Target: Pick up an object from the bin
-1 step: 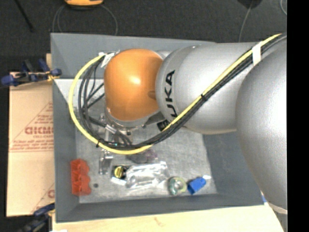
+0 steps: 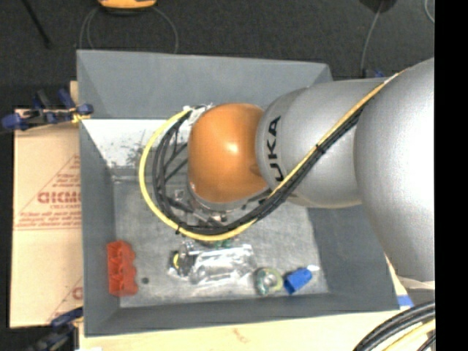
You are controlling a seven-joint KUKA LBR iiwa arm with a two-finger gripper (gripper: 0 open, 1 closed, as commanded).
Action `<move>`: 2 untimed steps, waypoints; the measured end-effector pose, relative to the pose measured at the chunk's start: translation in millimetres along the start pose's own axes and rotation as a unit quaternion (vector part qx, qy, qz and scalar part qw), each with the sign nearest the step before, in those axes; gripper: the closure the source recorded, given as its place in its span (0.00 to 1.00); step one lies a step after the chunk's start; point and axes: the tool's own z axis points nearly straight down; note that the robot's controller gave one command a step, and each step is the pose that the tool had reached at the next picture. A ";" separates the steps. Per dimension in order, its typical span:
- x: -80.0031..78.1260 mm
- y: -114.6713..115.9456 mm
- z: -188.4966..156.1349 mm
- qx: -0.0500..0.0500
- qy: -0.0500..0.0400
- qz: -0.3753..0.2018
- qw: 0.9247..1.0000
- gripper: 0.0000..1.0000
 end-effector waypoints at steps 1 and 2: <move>28.2 57.2 -76.5 -0.002 -0.006 -0.165 0.986 0.00; 52.7 19.6 -9.1 -0.001 -0.001 -0.246 0.969 0.00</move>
Offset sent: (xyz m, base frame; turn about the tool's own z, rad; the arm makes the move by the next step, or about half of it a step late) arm -0.0348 0.0532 0.0742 -0.3302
